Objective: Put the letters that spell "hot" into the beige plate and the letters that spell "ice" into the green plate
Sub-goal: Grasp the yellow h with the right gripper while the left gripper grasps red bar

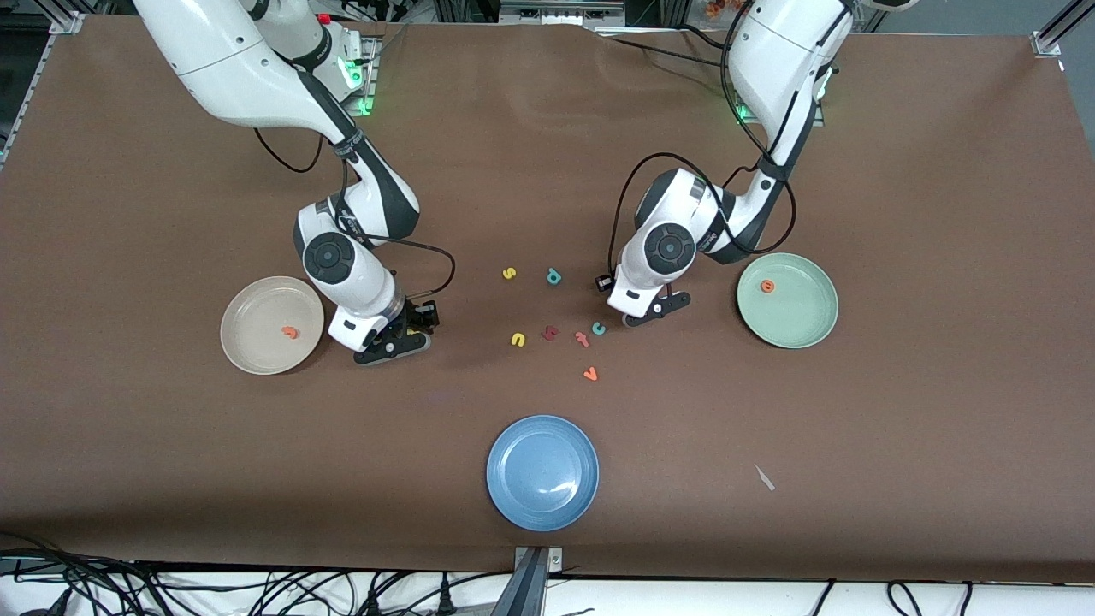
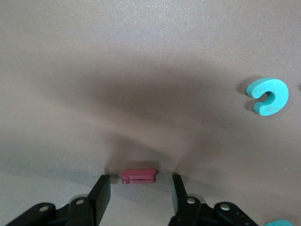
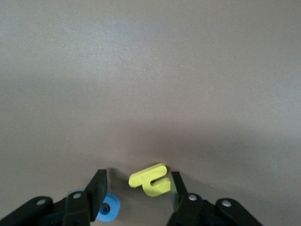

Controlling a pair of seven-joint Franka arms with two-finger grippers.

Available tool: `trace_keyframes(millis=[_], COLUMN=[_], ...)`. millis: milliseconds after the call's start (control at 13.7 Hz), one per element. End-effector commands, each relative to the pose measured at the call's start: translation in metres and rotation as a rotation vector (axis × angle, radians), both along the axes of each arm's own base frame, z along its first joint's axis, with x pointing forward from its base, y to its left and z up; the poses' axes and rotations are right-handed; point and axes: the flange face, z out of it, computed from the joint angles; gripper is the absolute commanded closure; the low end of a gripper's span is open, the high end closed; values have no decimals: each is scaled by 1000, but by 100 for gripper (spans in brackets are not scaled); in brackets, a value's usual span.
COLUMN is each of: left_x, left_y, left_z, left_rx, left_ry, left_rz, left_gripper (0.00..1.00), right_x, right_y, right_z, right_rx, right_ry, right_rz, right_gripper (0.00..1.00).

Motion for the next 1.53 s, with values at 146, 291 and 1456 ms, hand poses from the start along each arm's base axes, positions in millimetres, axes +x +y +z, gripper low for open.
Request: trace_keyframes(millis=[146, 291, 1456], left_x=[-5, -4, -4], left_y=[2, 2, 4], left_z=[6, 7, 2], left_rx=[-3, -16, -17], left_ry=[-23, -28, -23], left_rz=[-52, -96, -120], left_gripper=[47, 49, 64], right_x=[1, 1, 9], right_y=[-13, -13, -101], right_z=[-14, -14, 68], right_rx=[-29, -29, -130], right_ry=[-26, -26, 14], right_rz=[25, 25, 135], right_gripper=[36, 37, 100])
